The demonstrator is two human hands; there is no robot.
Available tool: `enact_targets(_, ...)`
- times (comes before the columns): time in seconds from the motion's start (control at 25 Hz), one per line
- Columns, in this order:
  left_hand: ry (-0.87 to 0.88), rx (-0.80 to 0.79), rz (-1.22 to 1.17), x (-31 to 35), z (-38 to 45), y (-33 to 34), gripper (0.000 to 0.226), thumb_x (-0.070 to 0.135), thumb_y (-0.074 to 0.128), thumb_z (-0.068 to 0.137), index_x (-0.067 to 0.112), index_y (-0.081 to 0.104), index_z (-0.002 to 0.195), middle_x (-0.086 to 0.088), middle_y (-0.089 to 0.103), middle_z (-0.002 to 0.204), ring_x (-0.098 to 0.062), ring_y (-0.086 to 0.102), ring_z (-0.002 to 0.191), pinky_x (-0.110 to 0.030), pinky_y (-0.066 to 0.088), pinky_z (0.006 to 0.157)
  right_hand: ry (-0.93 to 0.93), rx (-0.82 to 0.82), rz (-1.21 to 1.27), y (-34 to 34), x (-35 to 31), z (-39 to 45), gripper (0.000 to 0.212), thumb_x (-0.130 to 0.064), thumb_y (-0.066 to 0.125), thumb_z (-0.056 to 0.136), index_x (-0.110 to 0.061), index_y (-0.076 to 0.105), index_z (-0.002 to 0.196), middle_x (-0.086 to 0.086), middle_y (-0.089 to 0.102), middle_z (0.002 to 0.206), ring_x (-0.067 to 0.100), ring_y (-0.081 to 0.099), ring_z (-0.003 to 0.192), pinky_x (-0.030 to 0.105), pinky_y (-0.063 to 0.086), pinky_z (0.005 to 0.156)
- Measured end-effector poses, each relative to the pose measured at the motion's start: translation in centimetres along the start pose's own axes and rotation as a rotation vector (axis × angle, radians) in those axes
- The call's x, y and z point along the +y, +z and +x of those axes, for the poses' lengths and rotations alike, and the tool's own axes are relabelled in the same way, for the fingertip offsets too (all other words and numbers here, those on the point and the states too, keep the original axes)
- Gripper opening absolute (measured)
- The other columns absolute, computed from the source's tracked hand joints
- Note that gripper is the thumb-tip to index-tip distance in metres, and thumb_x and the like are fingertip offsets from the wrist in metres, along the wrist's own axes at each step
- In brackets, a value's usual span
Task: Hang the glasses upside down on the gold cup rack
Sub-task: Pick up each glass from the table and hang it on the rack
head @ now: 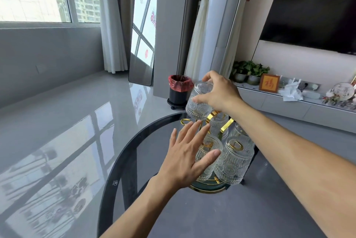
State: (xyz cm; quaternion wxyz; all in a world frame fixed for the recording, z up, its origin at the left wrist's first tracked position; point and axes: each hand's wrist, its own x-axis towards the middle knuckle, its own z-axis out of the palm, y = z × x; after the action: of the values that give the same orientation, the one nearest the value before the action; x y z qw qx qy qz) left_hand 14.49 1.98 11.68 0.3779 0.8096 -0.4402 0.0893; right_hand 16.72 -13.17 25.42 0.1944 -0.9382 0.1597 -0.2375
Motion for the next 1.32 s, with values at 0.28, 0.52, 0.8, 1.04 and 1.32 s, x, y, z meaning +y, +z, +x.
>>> enact_targets(0.28, -0.017, 0.000, 0.000, 0.1, 0.1, 0.2, 0.076, 0.079, 0.020, 0.089, 0.039, 0.022, 0.154, 0.009, 0.019, 0.165, -0.006, 0.003, 0.151, -0.052, 0.001, 0.121, -0.015, -0.086, -0.108, 1.2, 0.3, -0.4, 0.058, -0.047, 0.083, 0.063, -0.030, 0.052, 0.108, 0.002, 0.066, 0.123, 0.028, 0.061, 0.105, 0.038, 0.047, 0.085)
enact_targets(0.52, 0.002, 0.018, 0.019, 0.1, 0.0, 0.2, 0.076, 0.077, 0.022, 0.090, 0.036, 0.023, 0.154, 0.007, 0.018, 0.165, -0.006, 0.003, 0.151, -0.051, 0.000, 0.122, 0.001, -0.261, -0.264, 2.3, 1.1, -0.6, 0.040, -0.043, 0.076, 0.069, -0.032, 0.057, 0.103, -0.002, 0.068, 0.111, 0.022, 0.057, 0.093, 0.037, 0.039, 0.079)
enact_targets(0.8, -0.018, 0.034, 0.069, 1.6, -0.4, -0.3, 0.077, 0.076, 0.022, 0.091, 0.036, 0.017, 0.156, 0.009, 0.015, 0.165, -0.008, 0.000, 0.152, -0.052, -0.001, 0.121, 0.032, -0.238, 0.026, -0.5, 3.7, -2.7, 0.039, -0.055, 0.046, 0.093, -0.027, 0.070, 0.102, 0.000, 0.071, 0.111, 0.024, 0.062, 0.105, 0.038, 0.048, 0.088)
enact_targets(1.04, 0.178, 0.180, 0.075, 8.6, -0.2, 2.0, 0.067, 0.057, 0.039, 0.097, 0.026, 0.027, 0.155, 0.000, 0.023, 0.164, -0.017, 0.009, 0.153, -0.050, 0.008, 0.122, 0.128, 0.145, 0.249, -3.8, 11.9, -10.1, 0.024, -0.043, 0.054, 0.093, -0.025, 0.068, 0.101, -0.004, 0.069, 0.111, 0.010, 0.053, 0.095, 0.028, 0.037, 0.072)
enact_targets(1.32, 0.218, -0.072, 0.009, 14.8, -1.7, 12.5, 0.068, 0.051, 0.042, 0.096, 0.031, 0.018, 0.156, 0.000, 0.020, 0.165, -0.020, 0.012, 0.152, -0.047, 0.014, 0.121, 0.478, 0.292, 0.414, -5.8, 24.4, -19.3, 0.025, -0.033, 0.065, 0.089, -0.022, 0.064, 0.111, -0.001, 0.068, 0.115, 0.024, 0.064, 0.106, 0.035, 0.049, 0.083)
